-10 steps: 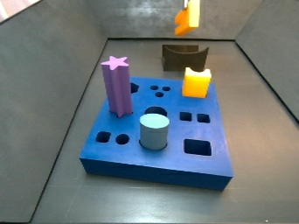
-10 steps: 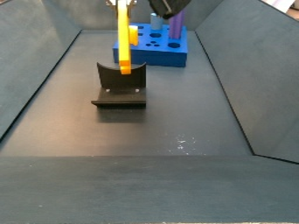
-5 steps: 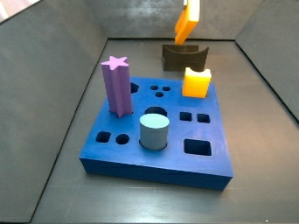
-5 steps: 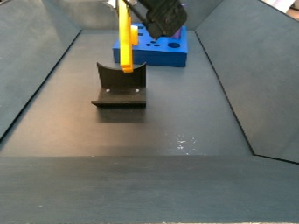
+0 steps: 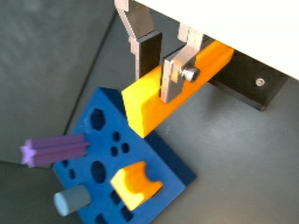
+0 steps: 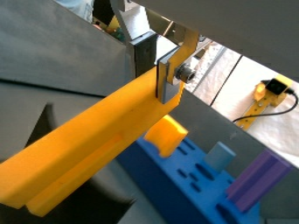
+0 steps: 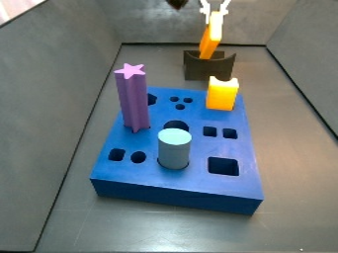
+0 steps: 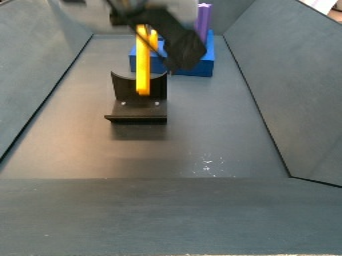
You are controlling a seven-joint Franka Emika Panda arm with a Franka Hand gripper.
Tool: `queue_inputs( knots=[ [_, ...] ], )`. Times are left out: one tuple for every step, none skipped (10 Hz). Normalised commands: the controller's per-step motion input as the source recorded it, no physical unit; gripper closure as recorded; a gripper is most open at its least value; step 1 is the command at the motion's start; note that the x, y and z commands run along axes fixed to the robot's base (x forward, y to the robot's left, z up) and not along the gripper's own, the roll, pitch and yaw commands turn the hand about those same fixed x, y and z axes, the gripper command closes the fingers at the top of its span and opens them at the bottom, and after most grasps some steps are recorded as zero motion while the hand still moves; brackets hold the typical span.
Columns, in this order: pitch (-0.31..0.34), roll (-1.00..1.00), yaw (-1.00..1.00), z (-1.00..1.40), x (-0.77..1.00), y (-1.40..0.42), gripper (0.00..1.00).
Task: Pick up the double-square object. Move up. Place the double-square object on the fixture. Regrasp the double-square object. Move to above the board. Insert the double-square object.
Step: Place the double-square object on the fixture.
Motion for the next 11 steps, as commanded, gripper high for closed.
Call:
queue_inputs(
  knots=[
    [-0.144,-0.09,0.03,-1.00,0.10,0.09,1.00],
    [-0.127,-0.08,0.05,-0.89,0.09,0.06,1.00],
    [-0.108,-0.08,0.06,-0.76,0.07,0.04,1.00],
    [-0.088,-0.08,0.07,-0.65,0.06,0.02,1.00],
    [-0.069,-0.08,0.07,-0.57,0.04,0.01,1.00],
    [-0.058,-0.08,0.07,-0.54,0.04,0.01,1.00],
    [-0.046,-0.07,0.06,-0.52,0.03,0.00,1.00],
    [-0.044,-0.07,0.05,-0.51,0.03,0.01,1.00],
    [-0.041,-0.07,0.05,-0.51,0.03,0.01,1.00],
    [-0.037,-0.07,0.05,-0.51,0.03,0.00,1.00],
    [-0.034,-0.06,0.04,-0.51,0.03,0.00,1.00]
  ],
)
